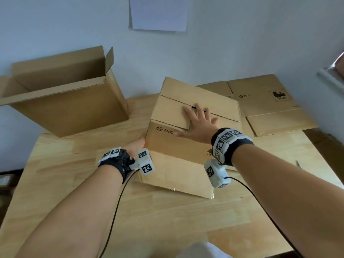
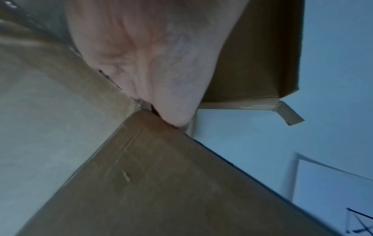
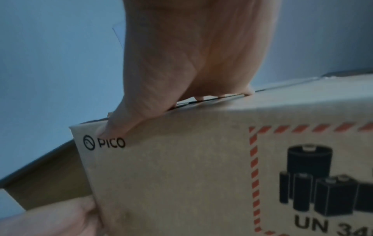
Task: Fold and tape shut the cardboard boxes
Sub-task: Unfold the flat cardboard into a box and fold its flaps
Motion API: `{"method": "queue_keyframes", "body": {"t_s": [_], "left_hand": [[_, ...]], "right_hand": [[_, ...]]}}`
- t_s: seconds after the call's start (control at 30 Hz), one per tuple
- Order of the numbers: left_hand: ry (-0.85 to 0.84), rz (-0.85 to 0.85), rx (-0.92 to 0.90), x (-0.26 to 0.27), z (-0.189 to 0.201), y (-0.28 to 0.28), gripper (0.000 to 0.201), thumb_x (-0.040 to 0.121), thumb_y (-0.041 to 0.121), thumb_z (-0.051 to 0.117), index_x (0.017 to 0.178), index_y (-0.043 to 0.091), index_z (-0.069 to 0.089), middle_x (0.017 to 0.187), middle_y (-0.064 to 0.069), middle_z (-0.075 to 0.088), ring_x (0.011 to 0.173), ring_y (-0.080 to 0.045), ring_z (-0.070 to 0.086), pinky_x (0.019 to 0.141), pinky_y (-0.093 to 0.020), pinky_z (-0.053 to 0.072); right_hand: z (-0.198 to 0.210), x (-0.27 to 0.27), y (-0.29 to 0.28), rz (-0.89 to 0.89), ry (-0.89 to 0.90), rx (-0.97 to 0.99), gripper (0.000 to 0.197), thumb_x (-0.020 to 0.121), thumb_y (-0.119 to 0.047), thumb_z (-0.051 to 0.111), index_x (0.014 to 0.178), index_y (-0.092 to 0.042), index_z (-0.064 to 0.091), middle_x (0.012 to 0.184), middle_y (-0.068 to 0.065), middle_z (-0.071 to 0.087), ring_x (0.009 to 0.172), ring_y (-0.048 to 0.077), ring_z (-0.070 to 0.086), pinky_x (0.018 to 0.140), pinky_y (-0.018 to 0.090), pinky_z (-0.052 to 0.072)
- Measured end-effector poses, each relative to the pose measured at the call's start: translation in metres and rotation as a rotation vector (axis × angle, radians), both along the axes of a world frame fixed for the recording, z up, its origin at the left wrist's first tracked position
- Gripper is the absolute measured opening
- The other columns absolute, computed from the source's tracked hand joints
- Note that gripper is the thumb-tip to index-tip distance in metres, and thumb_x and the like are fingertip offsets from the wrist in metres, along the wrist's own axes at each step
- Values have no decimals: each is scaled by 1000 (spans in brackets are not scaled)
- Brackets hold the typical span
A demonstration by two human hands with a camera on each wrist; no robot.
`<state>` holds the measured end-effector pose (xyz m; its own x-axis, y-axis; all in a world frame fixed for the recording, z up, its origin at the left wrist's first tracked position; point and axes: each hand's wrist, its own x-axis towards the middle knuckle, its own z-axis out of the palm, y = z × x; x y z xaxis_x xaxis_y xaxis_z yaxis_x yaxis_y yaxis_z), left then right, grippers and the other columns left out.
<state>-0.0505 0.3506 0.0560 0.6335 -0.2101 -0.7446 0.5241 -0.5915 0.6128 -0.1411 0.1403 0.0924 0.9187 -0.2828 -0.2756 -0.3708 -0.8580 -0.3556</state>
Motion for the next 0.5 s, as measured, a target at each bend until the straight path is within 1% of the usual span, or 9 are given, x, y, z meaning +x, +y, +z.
{"method": "queue_keyframes", "body": {"t_s": [0.03, 0.07, 0.13, 0.23, 0.3, 0.33, 0.4, 0.43, 0.5], "left_hand": [[-16, -4, -2, 3, 7, 1, 59, 102, 44, 28, 141, 1, 38, 140, -20, 46, 115, -31, 54, 72, -31, 48], [-52, -41, 36, 7, 14, 3, 61, 100, 51, 29, 137, 3, 43, 133, -22, 52, 115, -36, 54, 80, -37, 48], [-86, -73, 87, 8, 36, 4, 68, 95, 63, 28, 125, 7, 52, 119, -21, 60, 106, -33, 58, 86, -39, 46], [-192, -77, 81, 9, 62, 8, 65, 100, 54, 26, 133, 3, 46, 124, -23, 57, 100, -26, 55, 76, -30, 47], [-216, -108, 128, 10, 77, 9, 66, 99, 56, 23, 135, 3, 42, 115, -19, 59, 94, -27, 56, 69, -28, 45], [-237, -132, 140, 12, 82, 11, 68, 98, 58, 23, 140, 6, 38, 120, -17, 57, 101, -29, 57, 71, -29, 46], [-280, -178, 147, 15, 96, 13, 70, 96, 61, 23, 146, 12, 29, 140, -14, 45, 121, -31, 50, 92, -35, 47], [-304, -197, 160, 16, 103, 15, 69, 96, 62, 22, 147, 16, 26, 142, -12, 41, 124, -31, 46, 100, -39, 43], [-368, -255, 205, 20, 114, 19, 64, 95, 63, 21, 144, 22, 27, 134, -10, 44, 117, -30, 47, 101, -42, 39]], "right_hand": [[5, -1, 1, -20, -31, 45, 100, 65, -86, 42, 146, -43, 2, 157, -4, -10, 144, 33, -9, 108, 68, 7], [10, -2, 3, -47, -68, 99, 94, 69, -84, 41, 145, -41, 8, 157, -3, -6, 144, 30, -6, 108, 67, 10], [18, -2, 8, -114, -121, 207, 81, 76, -80, 36, 143, -38, 18, 155, -1, 3, 144, 24, 1, 109, 64, 13], [29, -2, 18, -190, -149, 342, 81, 77, -79, 35, 142, -32, 22, 148, 3, 16, 140, 23, 19, 111, 56, 23], [39, -3, 23, -213, -168, 377, 82, 79, -77, 38, 142, -26, 24, 142, 5, 22, 132, 25, 33, 109, 47, 30], [43, -3, 24, -223, -182, 385, 82, 80, -75, 39, 141, -21, 25, 140, 6, 24, 128, 25, 38, 106, 44, 33], [50, -3, 28, -243, -227, 396, 83, 83, -72, 41, 141, -14, 27, 139, 5, 26, 124, 24, 42, 101, 37, 35], [52, -2, 30, -250, -267, 410, 83, 84, -70, 40, 142, -12, 27, 140, 3, 25, 125, 22, 42, 99, 33, 34], [53, -1, 34, -274, -340, 453, 82, 87, -66, 39, 144, -9, 23, 144, 1, 23, 129, 18, 39, 97, 25, 29]]}}
